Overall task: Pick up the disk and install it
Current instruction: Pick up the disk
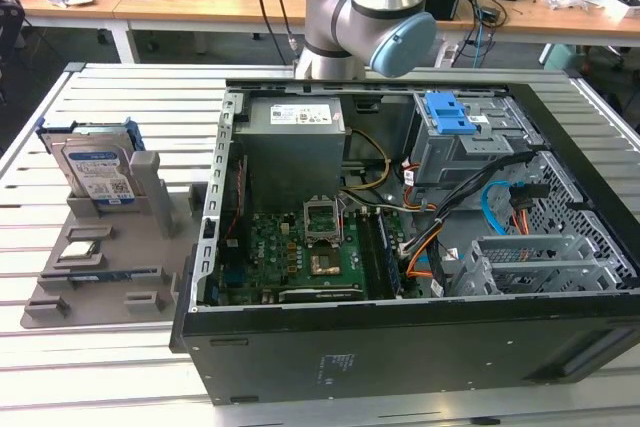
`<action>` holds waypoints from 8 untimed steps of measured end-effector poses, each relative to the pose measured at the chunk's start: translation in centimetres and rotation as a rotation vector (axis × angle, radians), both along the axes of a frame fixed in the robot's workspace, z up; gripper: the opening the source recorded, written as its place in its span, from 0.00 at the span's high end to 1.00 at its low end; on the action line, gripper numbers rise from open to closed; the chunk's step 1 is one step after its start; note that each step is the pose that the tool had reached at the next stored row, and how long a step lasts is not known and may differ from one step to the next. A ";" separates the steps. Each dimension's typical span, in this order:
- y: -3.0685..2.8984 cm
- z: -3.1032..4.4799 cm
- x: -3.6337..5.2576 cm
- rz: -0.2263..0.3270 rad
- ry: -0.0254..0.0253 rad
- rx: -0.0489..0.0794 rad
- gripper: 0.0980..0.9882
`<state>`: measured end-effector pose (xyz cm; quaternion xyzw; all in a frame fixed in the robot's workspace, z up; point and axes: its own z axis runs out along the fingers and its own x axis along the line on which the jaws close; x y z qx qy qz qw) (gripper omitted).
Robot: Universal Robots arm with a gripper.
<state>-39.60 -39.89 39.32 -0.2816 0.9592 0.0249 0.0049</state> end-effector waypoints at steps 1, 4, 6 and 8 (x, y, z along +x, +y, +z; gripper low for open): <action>0.00 0.00 0.00 0.012 0.0000 0.000 0.99; 0.00 0.00 0.00 0.038 0.0000 0.000 0.99; 0.00 0.00 0.00 0.068 0.0000 0.000 0.99; 0.00 0.00 0.00 0.097 0.0000 0.000 0.99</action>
